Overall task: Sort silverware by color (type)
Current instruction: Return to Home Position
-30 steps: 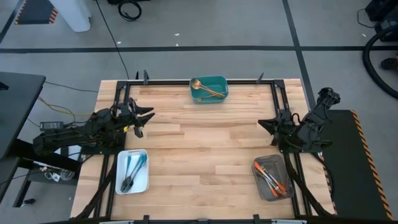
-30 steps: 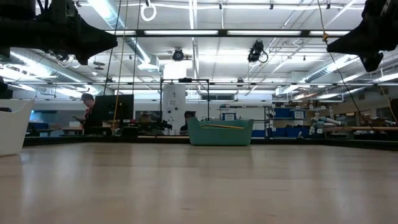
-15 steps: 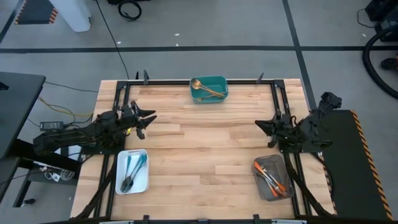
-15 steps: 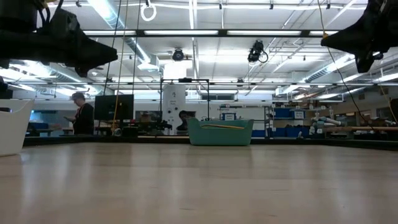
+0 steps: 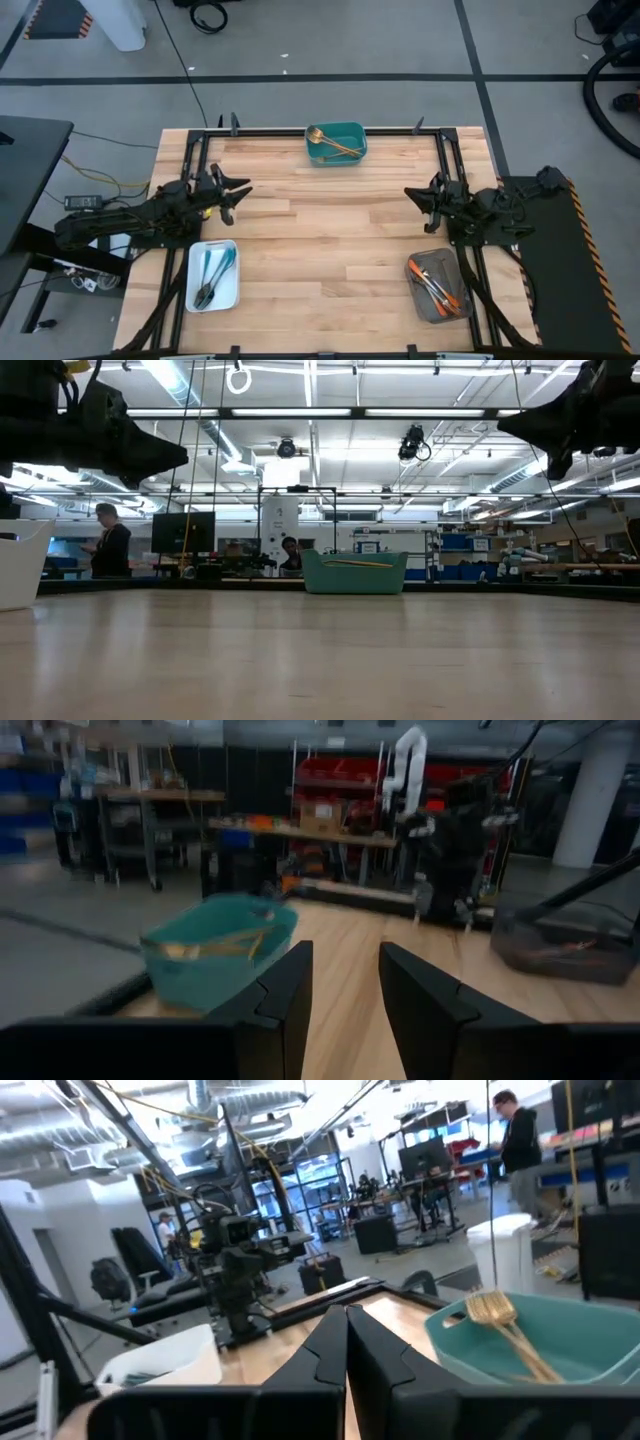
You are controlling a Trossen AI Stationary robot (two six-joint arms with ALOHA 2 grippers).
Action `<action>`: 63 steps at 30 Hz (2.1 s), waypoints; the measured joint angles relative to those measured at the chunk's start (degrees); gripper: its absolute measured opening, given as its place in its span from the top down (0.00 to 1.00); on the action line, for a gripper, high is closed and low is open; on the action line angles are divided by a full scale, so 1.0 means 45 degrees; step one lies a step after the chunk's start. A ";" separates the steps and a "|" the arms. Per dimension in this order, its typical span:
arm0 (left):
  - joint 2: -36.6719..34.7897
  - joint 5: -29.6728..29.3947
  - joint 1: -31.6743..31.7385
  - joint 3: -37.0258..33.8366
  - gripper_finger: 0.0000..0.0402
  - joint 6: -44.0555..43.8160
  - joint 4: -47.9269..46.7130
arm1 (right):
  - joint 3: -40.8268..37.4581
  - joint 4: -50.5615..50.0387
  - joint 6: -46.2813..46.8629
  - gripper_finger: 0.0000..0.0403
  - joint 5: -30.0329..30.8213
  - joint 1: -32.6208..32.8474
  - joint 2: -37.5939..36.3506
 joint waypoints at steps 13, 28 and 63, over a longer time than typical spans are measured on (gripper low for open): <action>-0.1203 -0.0124 -0.0024 -0.0005 0.69 0.0719 -0.0573 | 0.0000 -0.0923 -0.0085 0.98 -0.3299 -0.3811 -0.0011; -0.1378 -0.0126 -0.0024 -0.0010 0.69 -0.0980 -0.2195 | 0.0000 -0.1066 0.1549 0.95 -0.1942 -0.5483 -0.0011; -0.1378 -0.0126 -0.0024 -0.0015 0.69 -0.1132 -0.2183 | 0.0000 -0.1066 0.1527 0.96 -0.1961 -0.5478 -0.0011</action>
